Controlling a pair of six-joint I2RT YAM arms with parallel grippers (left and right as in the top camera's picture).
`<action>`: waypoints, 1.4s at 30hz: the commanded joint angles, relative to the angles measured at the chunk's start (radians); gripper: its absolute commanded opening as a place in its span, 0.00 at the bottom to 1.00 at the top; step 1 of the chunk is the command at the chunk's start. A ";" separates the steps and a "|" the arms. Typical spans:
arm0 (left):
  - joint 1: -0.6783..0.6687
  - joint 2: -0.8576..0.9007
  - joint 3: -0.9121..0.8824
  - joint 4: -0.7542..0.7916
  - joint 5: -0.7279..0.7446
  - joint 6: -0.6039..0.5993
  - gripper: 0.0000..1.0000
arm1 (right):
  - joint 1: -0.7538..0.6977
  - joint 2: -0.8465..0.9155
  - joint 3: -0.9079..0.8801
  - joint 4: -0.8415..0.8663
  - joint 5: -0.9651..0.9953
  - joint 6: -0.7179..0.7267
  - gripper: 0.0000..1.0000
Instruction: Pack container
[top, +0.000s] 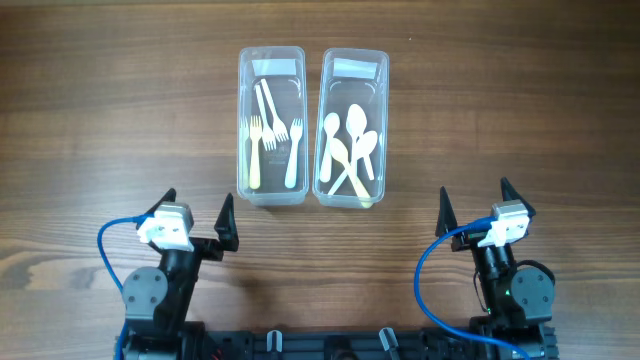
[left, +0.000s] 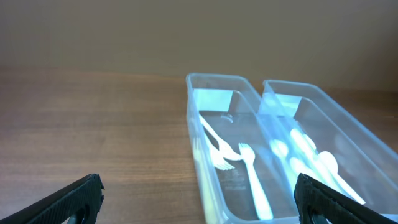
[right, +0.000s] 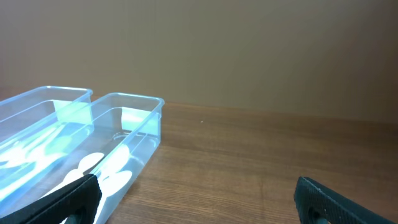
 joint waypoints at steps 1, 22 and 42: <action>0.038 -0.055 -0.057 0.013 0.018 -0.006 1.00 | -0.005 -0.005 -0.007 0.004 -0.016 -0.005 1.00; 0.109 -0.072 -0.083 0.020 0.006 0.058 1.00 | -0.005 -0.005 -0.007 0.004 -0.016 -0.005 1.00; 0.109 -0.072 -0.083 0.020 0.006 0.058 1.00 | -0.005 -0.005 -0.007 0.004 -0.016 -0.005 1.00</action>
